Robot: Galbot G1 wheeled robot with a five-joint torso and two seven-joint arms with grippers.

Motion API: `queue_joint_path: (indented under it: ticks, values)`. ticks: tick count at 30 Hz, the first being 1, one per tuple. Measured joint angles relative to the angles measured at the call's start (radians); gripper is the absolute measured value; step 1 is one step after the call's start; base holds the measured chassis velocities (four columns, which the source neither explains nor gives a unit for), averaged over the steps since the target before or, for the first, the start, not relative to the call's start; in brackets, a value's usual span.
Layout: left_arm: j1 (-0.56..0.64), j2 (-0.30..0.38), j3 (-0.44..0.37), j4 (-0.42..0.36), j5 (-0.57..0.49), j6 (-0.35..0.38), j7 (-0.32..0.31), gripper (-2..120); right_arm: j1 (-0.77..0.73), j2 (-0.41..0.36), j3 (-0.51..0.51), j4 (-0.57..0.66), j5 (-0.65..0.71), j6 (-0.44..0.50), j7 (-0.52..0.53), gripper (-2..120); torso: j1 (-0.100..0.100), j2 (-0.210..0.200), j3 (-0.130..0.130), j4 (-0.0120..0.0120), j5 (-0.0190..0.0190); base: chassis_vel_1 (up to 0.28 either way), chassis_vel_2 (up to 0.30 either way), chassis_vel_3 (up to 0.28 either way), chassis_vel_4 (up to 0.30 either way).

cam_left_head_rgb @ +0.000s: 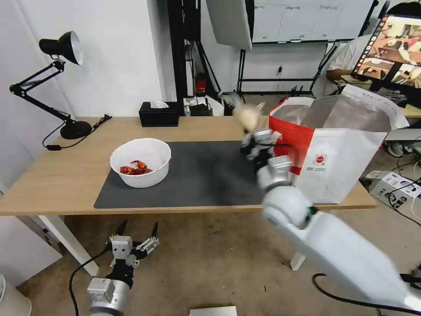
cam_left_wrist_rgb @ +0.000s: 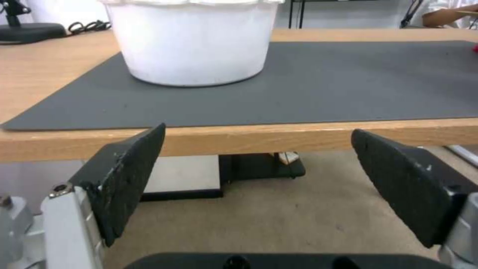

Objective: Pick up the trash from the table and place it into the takeout bag.

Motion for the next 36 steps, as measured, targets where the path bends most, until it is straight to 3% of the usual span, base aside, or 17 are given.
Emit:
queue_joint_path:
  ticks: [5, 9, 23, 30, 33, 36]
  values:
    - [0.000, -0.003, 0.011, -0.001, 0.006, 0.000, 0.001, 100, 0.012, -0.098, 0.090, 0.075, 0.080, -0.043, 0.077, 7, 0.000, 0.000, 0.000, 0.0000, -0.0003, 0.000, 0.000, 0.000, 0.000]
    - [0.002, -0.007, 0.020, -0.006, 0.011, 0.002, 0.002, 100, 0.018, -0.134, 0.125, 0.074, 0.109, -0.071, 0.121, 7, 0.000, 0.000, 0.000, 0.0002, -0.0001, 0.000, 0.000, 0.000, 0.000]
    - [0.004, -0.015, 0.027, -0.016, 0.010, 0.005, 0.003, 100, -0.016, -0.182, 0.178, 0.022, 0.211, -0.229, 0.212, 6, 0.000, 0.000, 0.000, 0.0001, -0.0002, 0.000, 0.000, 0.000, 0.000]
    - [0.004, -0.016, 0.032, -0.016, 0.011, 0.005, 0.003, 100, 0.010, -0.200, 0.173, 0.026, 0.259, -0.278, 0.213, 28, 0.000, 0.000, 0.000, 0.0001, -0.0003, 0.000, 0.000, 0.000, 0.000]
    - [0.002, -0.016, 0.037, -0.019, 0.011, 0.005, 0.004, 100, 0.034, -0.212, 0.170, 0.024, 0.279, -0.281, 0.218, 44, 0.000, 0.000, 0.000, 0.0002, -0.0004, 0.000, 0.000, 0.000, 0.000]
    - [0.001, -0.016, 0.038, -0.019, 0.011, 0.005, 0.004, 100, 0.039, -0.216, 0.169, 0.024, 0.285, -0.281, 0.220, 50, 0.000, 0.000, 0.000, 0.0002, -0.0004, 0.000, 0.000, 0.000, 0.000]
